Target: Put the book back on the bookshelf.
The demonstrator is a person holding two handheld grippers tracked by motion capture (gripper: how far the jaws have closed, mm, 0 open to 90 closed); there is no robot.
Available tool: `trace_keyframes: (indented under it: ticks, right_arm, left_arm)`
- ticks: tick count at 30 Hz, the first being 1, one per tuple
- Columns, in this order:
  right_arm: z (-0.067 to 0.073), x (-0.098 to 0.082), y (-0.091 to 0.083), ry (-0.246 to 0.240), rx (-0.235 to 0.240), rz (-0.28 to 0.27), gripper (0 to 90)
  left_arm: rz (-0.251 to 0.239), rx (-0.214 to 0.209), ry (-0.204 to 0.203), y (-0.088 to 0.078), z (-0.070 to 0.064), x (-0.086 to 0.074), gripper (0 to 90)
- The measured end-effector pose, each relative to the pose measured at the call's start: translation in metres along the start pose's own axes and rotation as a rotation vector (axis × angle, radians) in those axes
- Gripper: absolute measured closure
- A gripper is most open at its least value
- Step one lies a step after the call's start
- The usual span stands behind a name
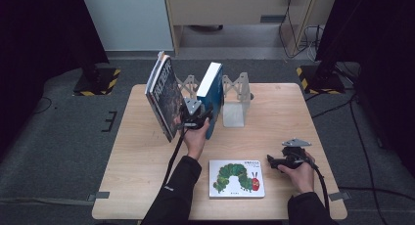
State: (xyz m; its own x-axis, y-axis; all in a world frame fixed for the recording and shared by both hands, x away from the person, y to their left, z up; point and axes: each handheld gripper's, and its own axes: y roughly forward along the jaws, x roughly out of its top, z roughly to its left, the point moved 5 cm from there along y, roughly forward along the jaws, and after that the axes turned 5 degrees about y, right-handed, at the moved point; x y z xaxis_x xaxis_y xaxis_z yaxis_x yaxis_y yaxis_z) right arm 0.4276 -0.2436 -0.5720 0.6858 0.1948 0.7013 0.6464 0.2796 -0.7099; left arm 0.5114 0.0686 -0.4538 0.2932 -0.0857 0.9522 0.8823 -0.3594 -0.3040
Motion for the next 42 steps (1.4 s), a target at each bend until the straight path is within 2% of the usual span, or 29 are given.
trace_keyframes:
  ticks: [6,8,11,19,22,26,28,33,42]
  right_arm:
    - [0.0,0.0,0.0,0.0,0.0,-0.002,10.2]
    - [0.0,0.0,0.0,0.0,-0.001,-0.002,10.2]
    - [0.0,0.0,0.0,0.0,-0.001,-0.001,10.2]
    - [0.0,0.0,0.0,0.001,0.0,-0.001,10.3]
    - [0.0,0.0,0.0,0.001,-0.001,-0.002,10.2]
    - [0.0,0.0,0.0,0.001,-0.001,-0.003,10.2]
    - [0.0,0.0,0.0,-0.001,0.0,-0.002,10.2]
    - [0.0,0.0,0.0,-0.001,0.001,-0.002,10.2]
    - [0.0,0.0,0.0,-0.002,0.001,-0.002,10.2]
  left_arm:
    - [0.003,0.0,0.0,0.006,0.002,0.003,57.9]
    - [0.011,-0.005,0.004,0.008,0.003,0.004,57.6]
    - [-0.003,-0.024,0.01,0.008,0.003,0.003,56.7]
    - [-0.028,-0.069,0.025,-0.01,0.003,-0.013,54.8]
    - [-0.034,-0.087,0.006,-0.013,0.004,-0.017,55.5]
    - [0.007,-0.071,0.034,-0.011,0.003,-0.013,56.9]
    - [0.017,-0.07,0.027,-0.009,0.002,-0.012,57.2]
    - [0.027,-0.058,0.015,-0.001,0.0,-0.008,56.9]
    - [0.025,-0.072,0.014,0.007,-0.003,-0.005,54.8]
